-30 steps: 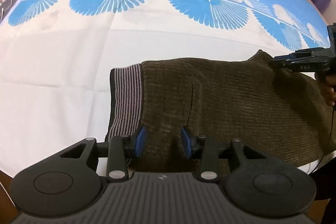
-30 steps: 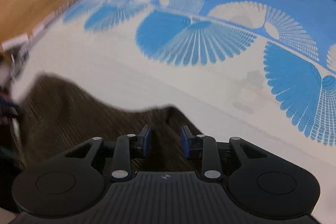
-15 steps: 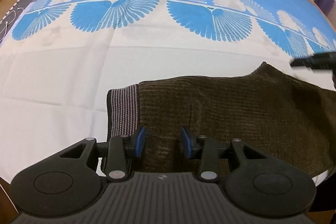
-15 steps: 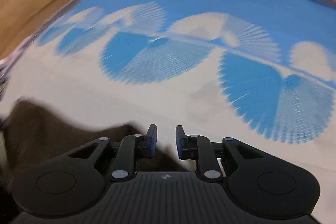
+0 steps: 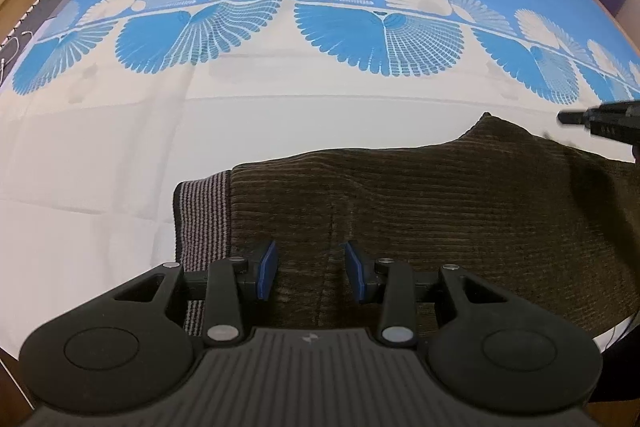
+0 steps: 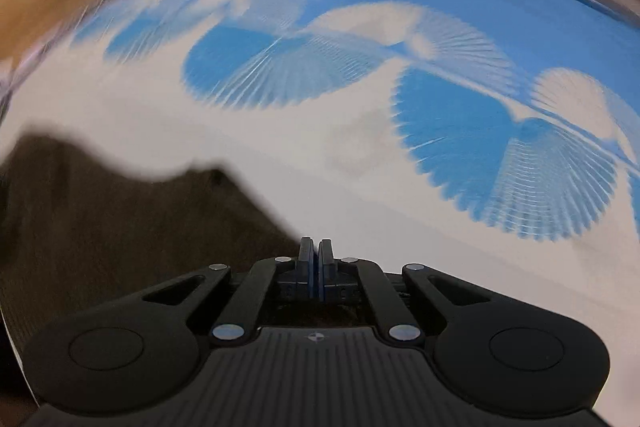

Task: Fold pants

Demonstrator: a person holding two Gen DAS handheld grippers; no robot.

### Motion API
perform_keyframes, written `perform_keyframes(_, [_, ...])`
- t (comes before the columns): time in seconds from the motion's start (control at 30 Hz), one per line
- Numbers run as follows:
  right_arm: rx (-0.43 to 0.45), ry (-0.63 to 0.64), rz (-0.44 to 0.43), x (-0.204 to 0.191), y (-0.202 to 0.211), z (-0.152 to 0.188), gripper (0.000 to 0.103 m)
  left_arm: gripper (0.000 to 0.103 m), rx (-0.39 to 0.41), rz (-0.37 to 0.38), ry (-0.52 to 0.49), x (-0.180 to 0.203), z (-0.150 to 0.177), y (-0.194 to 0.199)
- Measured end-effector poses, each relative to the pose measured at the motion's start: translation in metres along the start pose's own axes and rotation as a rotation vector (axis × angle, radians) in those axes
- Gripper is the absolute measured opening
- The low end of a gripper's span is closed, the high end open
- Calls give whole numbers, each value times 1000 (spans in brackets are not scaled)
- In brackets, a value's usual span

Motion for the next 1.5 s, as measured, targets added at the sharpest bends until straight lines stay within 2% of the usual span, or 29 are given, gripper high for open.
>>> perform_keyframes(0.03, [27, 21, 87, 5, 3, -2, 0, 42, -1, -1, -2, 1, 0, -1])
perform_keyframes(0.07, [38, 19, 106, 8, 6, -3, 0, 42, -3, -2, -6, 3, 0, -1])
perform_keyframes(0.17, [31, -29, -10, 8, 13, -2, 4, 42, -10, -7, -19, 6, 0, -3])
perform_keyframes(0.3, [19, 24, -197, -19, 28, 7, 4, 42, -22, -24, -21, 5, -1, -8])
perform_keyframes(0.37, [-36, 81, -232, -33, 27, 20, 4, 42, -29, -31, -12, 5, -1, -10])
perform_keyframes(0.4, [-72, 120, -215, -35, 23, 29, 4, 42, -31, -34, -13, 6, 0, -10])
perform_keyframes(0.43, [-101, 153, -162, -33, 19, 36, 4, 42, -31, -34, -17, 7, 0, -10])
perform_keyframes(0.5, [-176, 161, -18, -14, 9, 52, 4, 42, -30, -38, -39, 11, 1, -10])
perform_keyframes(0.6, [-175, 24, 13, 21, 24, 60, 3, 42, -19, -41, -66, 19, 0, -7])
perform_keyframes(0.73, [-197, 4, 165, 59, 60, 83, 9, 42, 9, -18, -75, 33, -4, -1])
perform_keyframes(0.8, [-196, -31, 242, 83, 84, 100, 16, 43, 32, 7, -83, 45, -7, 4])
perform_keyframes(0.97, [4, -317, 396, 151, 187, 145, 34, 45, 91, 57, -137, 88, -16, 17])
perform_keyframes(1.1, [159, -601, 498, 197, 272, 214, 36, 46, 133, 92, -185, 122, -22, 27])
perform_keyframes(1.2, [229, -791, 552, 223, 320, 275, 37, 49, 163, 109, -229, 144, -27, 32])
perform_keyframes(1.3, [260, -976, 578, 242, 349, 339, 37, 51, 178, 118, -249, 162, -30, 33])
perform_keyframes(1.4, [282, -1137, 569, 253, 354, 389, 37, 51, 169, 113, -255, 174, -32, 27])
perform_keyframes(1.5, [274, -1262, 492, 257, 341, 420, 39, 52, 154, 97, -270, 183, -32, 18])
Point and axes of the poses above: each gripper's, at about its wrist camera, not at the fingertips, and y roughly against the way its jaws point, x to its right, z to its underside, the point moved 6 cm from there along -y, roughly the way its jaws point, and after that the axes turned 2 degrees about y, right-handed, at the moved point
